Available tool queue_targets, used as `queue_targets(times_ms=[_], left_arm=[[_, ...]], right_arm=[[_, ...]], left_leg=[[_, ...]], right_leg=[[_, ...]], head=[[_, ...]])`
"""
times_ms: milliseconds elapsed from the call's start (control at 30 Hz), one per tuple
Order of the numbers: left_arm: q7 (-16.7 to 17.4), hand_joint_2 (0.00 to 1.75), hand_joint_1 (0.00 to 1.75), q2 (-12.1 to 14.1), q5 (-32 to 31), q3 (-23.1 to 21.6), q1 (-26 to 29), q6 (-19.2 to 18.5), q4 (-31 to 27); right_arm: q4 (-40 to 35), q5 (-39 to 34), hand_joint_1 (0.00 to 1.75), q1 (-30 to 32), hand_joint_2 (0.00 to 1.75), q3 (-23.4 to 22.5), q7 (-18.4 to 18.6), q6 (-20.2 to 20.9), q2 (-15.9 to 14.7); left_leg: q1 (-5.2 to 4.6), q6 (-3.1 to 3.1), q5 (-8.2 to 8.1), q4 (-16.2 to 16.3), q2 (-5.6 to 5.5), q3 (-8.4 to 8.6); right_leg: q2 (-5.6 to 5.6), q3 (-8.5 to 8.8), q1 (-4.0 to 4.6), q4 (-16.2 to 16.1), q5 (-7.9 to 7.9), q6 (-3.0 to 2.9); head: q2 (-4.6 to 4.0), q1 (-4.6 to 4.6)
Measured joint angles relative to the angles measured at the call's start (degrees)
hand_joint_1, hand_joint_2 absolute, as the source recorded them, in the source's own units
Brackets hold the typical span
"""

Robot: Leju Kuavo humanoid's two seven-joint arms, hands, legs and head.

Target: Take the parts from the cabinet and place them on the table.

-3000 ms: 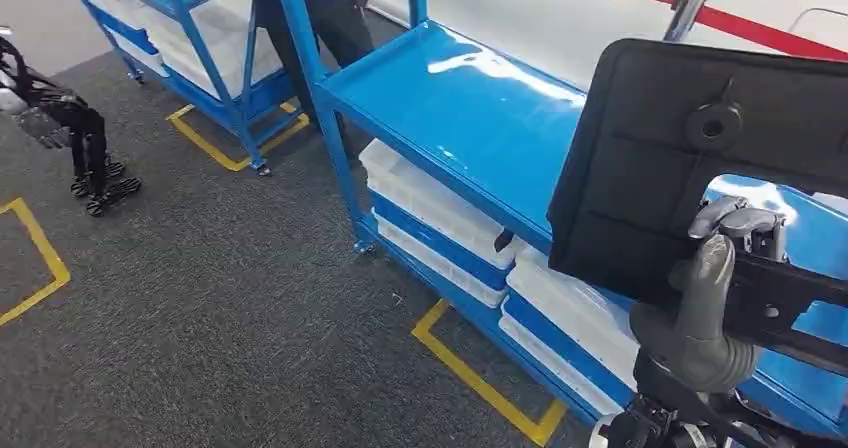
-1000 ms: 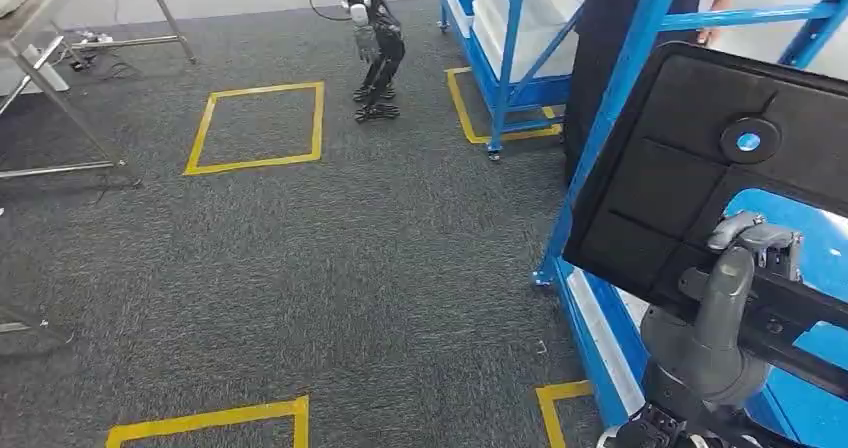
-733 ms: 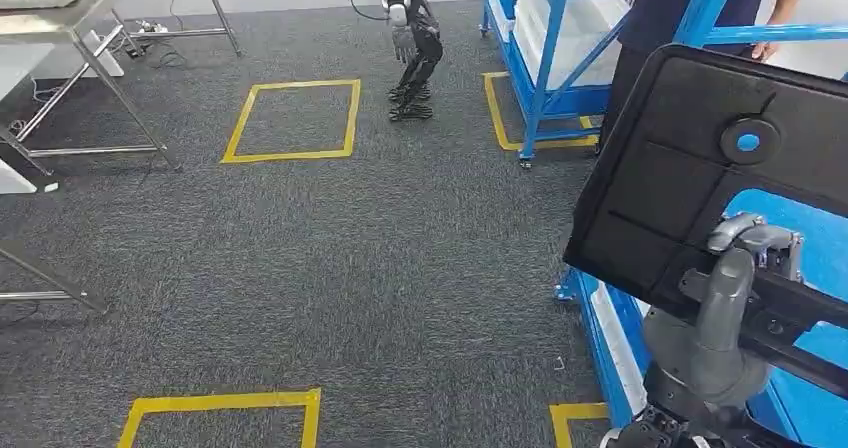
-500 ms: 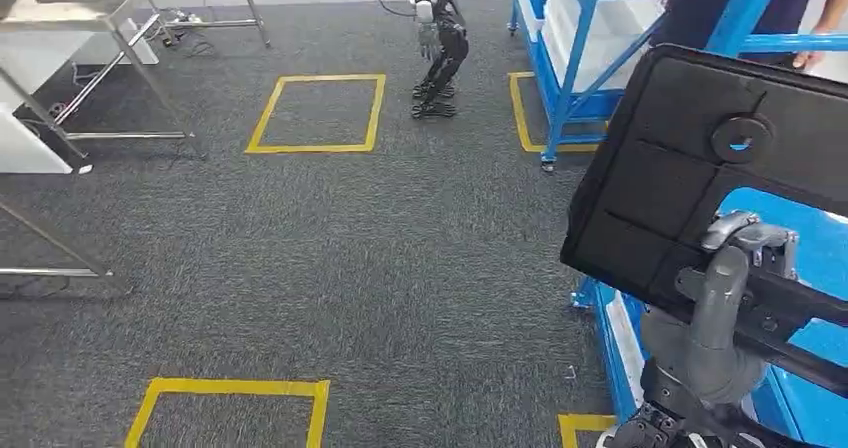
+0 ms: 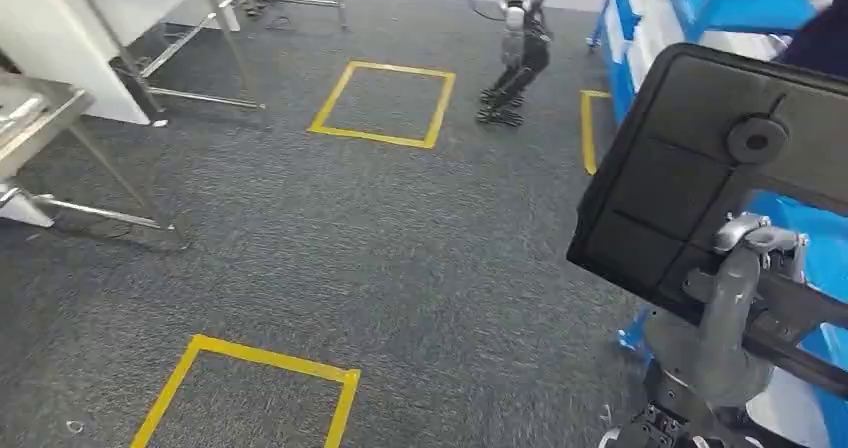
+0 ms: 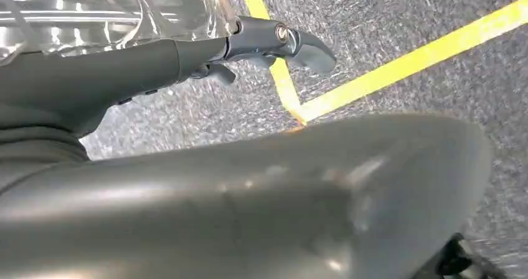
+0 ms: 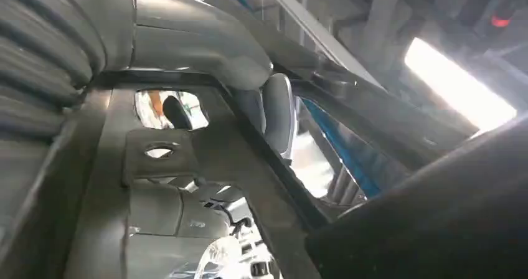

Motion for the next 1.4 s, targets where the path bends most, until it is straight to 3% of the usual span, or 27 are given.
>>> queue_targets(times_ms=[33, 100, 133, 167, 300, 333, 367, 400, 467, 500, 533, 600, 633, 667, 800, 833, 900, 967, 1000, 1033, 1100, 1133, 1167, 1200, 1233, 1333, 1400], left_arm=[[0.00, 0.00, 0.00, 0.00, 0.02, -0.02, 0.20, 0.00, 0.00], [0.00, 0.00, 0.00, -0.02, 0.02, -0.02, 0.34, 0.00, 0.00], [0.00, 0.00, 0.00, 0.00, 0.02, -0.02, 0.30, 0.00, 0.00], [0.00, 0.00, 0.00, 0.02, 0.02, 0.00, 0.17, 0.00, 0.00], [0.02, 0.00, 0.00, 0.04, 0.02, -0.02, 0.54, 0.00, 0.00], [0.02, 0.00, 0.00, -0.02, 0.02, -0.04, 0.65, -0.02, 0.00], [0.02, 0.00, 0.00, -0.09, 0.00, -0.09, 0.60, -0.07, 0.00], [0.04, 0.00, 0.00, -0.07, 0.00, -0.11, 0.30, -0.07, 0.00], [0.28, 0.00, 0.00, -0.07, -0.02, -0.11, 0.13, -0.09, 0.00], [0.35, 0.00, 0.00, -0.07, 0.00, -0.13, 0.21, -0.09, 0.00], [0.39, 0.00, 0.00, -0.07, 0.00, -0.13, 0.43, -0.18, 0.00], [0.61, 0.00, 0.00, -0.07, 0.00, -0.15, 0.59, -0.18, 0.00], [0.61, 0.00, 0.00, -0.07, 0.00, -0.15, 0.54, -0.17, 0.00], [0.61, 0.00, 0.00, -0.07, 0.02, -0.15, 0.48, -0.17, 0.00], [0.79, 0.00, 0.00, 0.04, 0.09, -0.17, 0.42, -0.18, 0.02], [0.87, 0.00, 0.00, 0.04, 0.07, -0.17, 0.53, -0.17, 0.02], [0.90, 0.00, 0.00, 0.09, -0.02, -0.17, 0.38, -0.17, 0.02], [0.90, 0.00, 0.00, 0.09, -0.04, -0.15, 0.02, -0.17, 0.00], [0.94, 0.00, 0.00, 0.09, -0.04, -0.17, 0.04, -0.17, 0.00], [0.96, 0.00, 0.00, 0.09, -0.04, -0.17, 0.13, -0.22, 0.00], [0.98, 0.00, 0.00, 0.09, -0.04, -0.17, 0.43, -0.26, 0.00], [0.98, 0.00, 0.00, 0.09, -0.07, -0.17, 0.41, -0.26, 0.02], [0.98, 0.00, 0.00, 0.09, -0.07, -0.17, 0.38, -0.26, 0.02], [1.00, 0.00, 0.00, 0.11, -0.07, -0.17, 0.22, -0.26, 0.02], [1.07, 0.00, 0.00, 0.11, -0.09, -0.17, 0.26, -0.28, 0.02], [1.38, 0.00, 0.00, 0.37, -0.11, -0.28, 0.74, -0.33, 0.04], [1.40, 0.00, 0.00, 0.28, -0.26, -0.44, 0.70, -0.39, 0.04]], right_arm=[[0.00, -0.02, 1.75, 0.00, 1.75, -0.02, 0.00, 0.00, 0.00], [0.00, -0.11, 1.75, 0.00, 1.75, -0.11, 0.00, 0.00, 0.00], [0.00, -0.15, 1.75, -0.01, 1.75, -0.15, 0.00, 0.00, 0.02], [0.00, -0.15, 1.75, -0.01, 1.75, -0.15, -0.07, 0.00, 0.00], [-0.04, -0.17, 1.75, -0.10, 1.75, -0.22, -0.09, 0.00, 0.02], [-0.04, -0.17, 1.75, -0.09, 1.75, -0.22, -0.09, 0.00, 0.00], [-0.04, -0.17, 1.75, -0.07, 1.75, -0.22, -0.11, 0.00, 0.02], [-0.07, -0.17, 1.75, -0.01, 1.75, -0.22, -0.20, 0.00, 0.02], [-0.07, -0.24, 1.75, 0.11, 1.75, -0.22, -0.24, 0.00, 0.02], [-0.04, -0.28, 1.75, 0.13, 1.75, -0.22, -0.24, 0.00, 0.02], [-0.04, -0.28, 1.75, 0.15, 1.75, -0.22, -0.26, 0.00, 0.02], [-0.04, -0.31, 1.75, 0.14, 1.75, -0.22, -0.35, 0.02, 0.02], [-0.04, -0.31, 1.75, 0.14, 1.75, -0.22, -0.35, 0.02, 0.02], [-0.07, -0.31, 1.75, 0.13, 1.75, -0.24, -0.37, 0.02, 0.02], [-0.06, -0.33, 1.75, 0.09, 1.75, -0.24, -0.61, 0.02, 0.02], [-0.07, -0.33, 1.75, 0.14, 1.75, -0.28, -0.65, 0.04, 0.02], [-0.07, -0.33, 1.75, 0.12, 1.75, -0.35, -0.85, 0.20, 0.02], [-0.02, -0.48, 1.75, 0.44, 1.75, -0.44, -0.87, 0.20, 0.02], [-0.02, -0.48, 1.75, 0.51, 1.75, -0.44, -0.96, 0.20, 0.02], [-0.02, -0.48, 1.75, 0.51, 1.75, -0.44, -0.96, 0.20, 0.02], [-0.02, -0.48, 1.75, 0.51, 1.75, -0.50, -0.96, 0.20, 0.02], [-0.02, -0.48, 1.75, 0.51, 1.75, -0.55, -0.96, 0.20, 0.02], [-0.02, -0.50, 1.75, 0.50, 1.75, -0.57, -0.96, 0.20, 0.02], [0.00, -0.48, 1.75, 0.51, 1.75, -0.61, -1.00, 0.20, 0.02], [0.00, -0.57, 1.75, 0.51, 1.75, -0.66, -0.96, 0.20, 0.02], [0.00, -0.57, 1.75, 0.43, 1.75, -0.70, -1.03, 0.20, 0.04], [0.00, -0.57, 1.75, 0.51, 1.75, -0.74, -1.05, 0.20, 0.09]], left_leg=[[0.08, -0.12, -0.14, 0.03, -0.86, 0.23], [0.40, -0.55, -0.56, 0.31, -2.57, 0.68], [0.51, -0.92, -0.92, 0.71, -3.38, 0.74], [0.27, -1.44, -1.32, 1.20, -4.08, 0.28], [0.78, -2.45, -1.47, 1.21, -5.82, -0.46], [0.93, -2.61, -1.87, 1.88, -4.90, -0.50], [0.64, -3.00, -3.33, 4.51, -1.57, -1.60], [0.78, -3.35, -5.37, 8.71, 0.14, -3.84], [1.02, -3.72, -8.89, 18.26, 1.45, -9.11], [1.10, -3.75, -9.24, 20.87, 1.61, -10.78], [1.12, -3.71, -8.27, 20.46, 1.72, -11.01], [1.05, -3.36, -3.24, 12.07, 2.39, -7.20], [0.82, -2.93, -0.46, 6.24, 3.87, -4.32], [0.30, -2.43, 0.16, 2.45, 7.09, -2.72], [-0.55, -1.55, -0.36, 2.13, 4.37, -2.83], [0.25, -1.10, -0.03, 1.50, 3.62, -2.05], [0.33, -0.38, -0.04, 1.30, 2.46, -1.65], [0.35, -0.08, -0.21, 1.30, 0.76, -1.58], [0.34, -0.06, -0.26, 1.32, -0.08, -1.52], [0.34, -0.06, -0.31, 1.34, -0.93, -1.38], [0.53, -0.35, -0.55, 1.41, -2.67, -0.88], [0.67, -0.62, -0.73, 1.45, -3.62, -0.56], [0.72, -0.92, -0.92, 1.53, -4.36, -0.57], [0.50, -1.23, -1.04, 1.84, -4.92, -0.86], [0.44, -1.60, -0.99, 1.89, -5.45, -1.23], [0.90, -2.43, -0.98, 1.86, -6.84, -1.60], [0.57, -3.09, -3.73, 6.45, -0.92, -3.52]], right_leg=[[0.00, 0.05, -0.09, -1.42, 1.74, 0.07], [0.52, 3.50, -0.27, -10.34, 7.49, 0.19], [2.57, 5.78, -0.61, -15.79, 10.32, 0.43], [5.66, 6.52, -0.93, -17.52, 9.35, 0.44], [2.99, 6.55, -0.26, -17.77, 9.45, -1.42], [2.20, 6.81, -0.49, -17.98, 9.49, -1.73], [1.55, 7.07, -0.45, -18.01, 9.27, -2.17], [0.81, 7.26, -0.31, -18.01, 9.07, -2.46], [-0.82, 7.52, -0.02, -18.00, 8.68, -2.62], [-1.56, 7.68, 0.02, -18.00, 8.50, -2.60], [-2.26, 7.92, 0.06, -18.00, 8.26, -2.56], [-3.67, 8.76, 0.10, -18.00, 7.64, -2.34], [-4.36, 9.35, 0.13, -18.01, 7.26, -2.14], [-4.84, 9.74, 0.20, -18.03, 6.94, -1.92], [-7.10, 10.56, 0.55, -18.44, 6.02, -0.70], [-6.57, 10.79, 0.25, -18.28, 5.59, -0.21], [-1.17, 8.68, 0.08, -13.18, 2.88, -0.27], [-0.04, 2.94, 0.10, -3.08, -1.29, -0.12], [0.01, 0.73, 0.10, 0.26, -2.02, -0.05], [0.02, -0.26, 0.09, 0.82, -1.07, -0.01], [0.35, 2.08, -0.06, -6.09, 4.29, 0.01], [1.40, 4.65, -0.24, -12.14, 7.64, 0.00], [4.05, 6.38, -0.57, -16.40, 9.41, 0.08], [6.01, 6.53, -0.66, -17.24, 9.06, 0.07], [4.54, 6.36, -0.62, -17.48, 9.34, -0.54], [2.69, 6.51, -0.58, -17.77, 9.53, -1.73], [1.22, 6.92, -0.32, -17.84, 9.30, -2.42]], head=[[0.00, 0.02], [0.00, 0.02], [0.00, 0.07], [0.00, 0.07], [0.00, 0.04], [0.00, 0.07], [0.00, -0.28], [0.00, -0.42], [0.00, -0.41], [0.00, -0.48], [0.00, -0.46], [0.00, -0.50], [0.00, -0.50], [0.00, -0.50], [0.00, -0.41], [0.00, -0.42], [0.00, -0.33], [0.00, -0.13], [0.00, -0.13], [0.00, -0.13], [0.00, -0.11], [0.00, -0.11], [0.00, -0.11], [0.00, -0.09], [0.00, -0.07], [0.00, -0.11], [0.00, -0.59]])
